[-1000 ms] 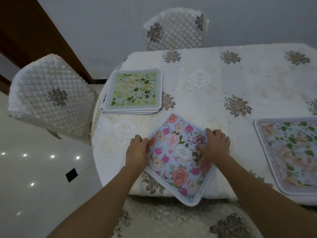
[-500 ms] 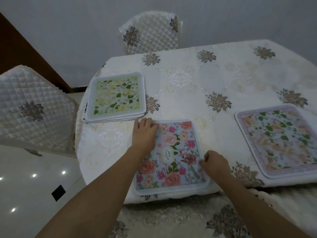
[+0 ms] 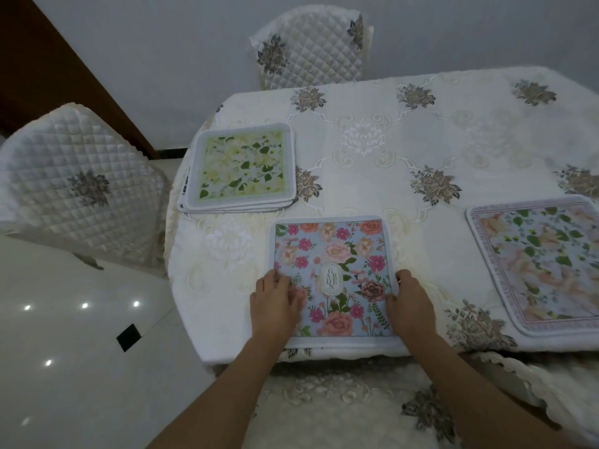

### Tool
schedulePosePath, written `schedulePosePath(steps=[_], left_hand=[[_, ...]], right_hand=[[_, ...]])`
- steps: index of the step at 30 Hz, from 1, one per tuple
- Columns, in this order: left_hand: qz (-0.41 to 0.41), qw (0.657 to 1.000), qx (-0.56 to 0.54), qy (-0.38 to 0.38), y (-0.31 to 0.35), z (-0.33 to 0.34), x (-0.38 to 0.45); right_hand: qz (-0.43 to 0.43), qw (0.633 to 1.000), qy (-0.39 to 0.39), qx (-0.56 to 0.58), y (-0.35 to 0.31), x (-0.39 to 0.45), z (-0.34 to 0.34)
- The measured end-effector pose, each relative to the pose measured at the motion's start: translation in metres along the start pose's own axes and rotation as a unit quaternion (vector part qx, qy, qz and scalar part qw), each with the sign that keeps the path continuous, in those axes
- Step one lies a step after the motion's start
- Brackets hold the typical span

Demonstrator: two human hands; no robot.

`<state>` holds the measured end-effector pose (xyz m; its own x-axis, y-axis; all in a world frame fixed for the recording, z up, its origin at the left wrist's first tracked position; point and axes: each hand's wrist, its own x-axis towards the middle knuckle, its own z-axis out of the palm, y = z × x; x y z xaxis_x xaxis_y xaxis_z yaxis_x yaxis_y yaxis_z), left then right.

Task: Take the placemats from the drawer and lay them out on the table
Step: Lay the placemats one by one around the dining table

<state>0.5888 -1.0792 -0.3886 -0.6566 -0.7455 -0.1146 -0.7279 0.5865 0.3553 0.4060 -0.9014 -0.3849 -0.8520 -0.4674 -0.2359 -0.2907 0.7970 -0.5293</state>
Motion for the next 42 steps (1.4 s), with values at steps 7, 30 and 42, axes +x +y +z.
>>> schedulePosePath(steps=[7,30,42], left_hand=[[-0.125,0.992,-0.007,0.001,0.005,0.001,-0.001],[-0.098,0.977,-0.185,0.036,-0.023,0.0,-0.028],[-0.068,0.978,-0.194,0.034,-0.033,-0.004,-0.012]], right_hand=[[0.003,1.0,-0.024,0.011,-0.002,-0.002,-0.004],[-0.029,0.999,-0.005,-0.017,0.005,-0.022,0.006],[-0.014,0.999,-0.011,0.05,0.005,-0.01,0.007]])
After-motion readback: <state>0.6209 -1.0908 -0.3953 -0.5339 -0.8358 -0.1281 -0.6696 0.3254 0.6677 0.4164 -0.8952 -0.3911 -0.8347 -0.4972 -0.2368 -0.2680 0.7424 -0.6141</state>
